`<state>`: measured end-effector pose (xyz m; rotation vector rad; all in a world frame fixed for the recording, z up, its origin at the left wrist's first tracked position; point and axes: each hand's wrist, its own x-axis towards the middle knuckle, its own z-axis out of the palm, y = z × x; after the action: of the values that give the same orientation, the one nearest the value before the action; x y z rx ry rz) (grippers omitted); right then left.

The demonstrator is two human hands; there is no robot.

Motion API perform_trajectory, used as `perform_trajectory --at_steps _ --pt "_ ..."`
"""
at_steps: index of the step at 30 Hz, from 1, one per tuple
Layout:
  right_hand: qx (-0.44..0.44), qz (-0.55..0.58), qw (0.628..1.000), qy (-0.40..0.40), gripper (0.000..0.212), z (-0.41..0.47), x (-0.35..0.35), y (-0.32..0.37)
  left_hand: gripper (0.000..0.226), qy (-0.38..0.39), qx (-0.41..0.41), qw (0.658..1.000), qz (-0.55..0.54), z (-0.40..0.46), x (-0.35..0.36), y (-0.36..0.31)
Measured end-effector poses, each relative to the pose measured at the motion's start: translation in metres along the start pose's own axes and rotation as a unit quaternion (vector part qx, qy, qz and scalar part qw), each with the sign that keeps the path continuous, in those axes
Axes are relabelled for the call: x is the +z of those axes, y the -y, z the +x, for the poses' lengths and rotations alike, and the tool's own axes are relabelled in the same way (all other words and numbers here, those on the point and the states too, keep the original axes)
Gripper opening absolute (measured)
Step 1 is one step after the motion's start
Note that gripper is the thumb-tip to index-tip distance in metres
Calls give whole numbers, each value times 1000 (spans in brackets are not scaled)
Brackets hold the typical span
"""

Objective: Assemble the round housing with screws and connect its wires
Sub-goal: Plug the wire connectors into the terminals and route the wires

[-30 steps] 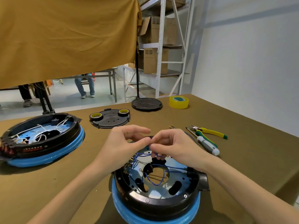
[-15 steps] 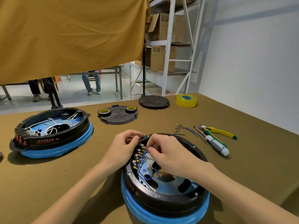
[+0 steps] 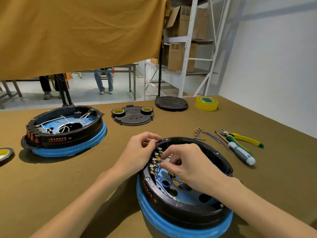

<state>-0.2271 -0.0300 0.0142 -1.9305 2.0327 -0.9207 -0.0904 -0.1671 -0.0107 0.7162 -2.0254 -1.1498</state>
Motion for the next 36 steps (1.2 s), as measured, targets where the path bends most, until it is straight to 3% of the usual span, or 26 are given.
perform_trajectory --at_steps 18,25,36 --pt "-4 -36 999 -4 13 7 7 5 27 -12 -10 1000 -6 -1 3 4" --pt "-14 -60 998 6 14 9 8 9 36 35 -58 997 -39 -1 5 5" --pt "26 -53 998 36 15 19 11 17 34 31 -49 998 -20 -1 7 4"
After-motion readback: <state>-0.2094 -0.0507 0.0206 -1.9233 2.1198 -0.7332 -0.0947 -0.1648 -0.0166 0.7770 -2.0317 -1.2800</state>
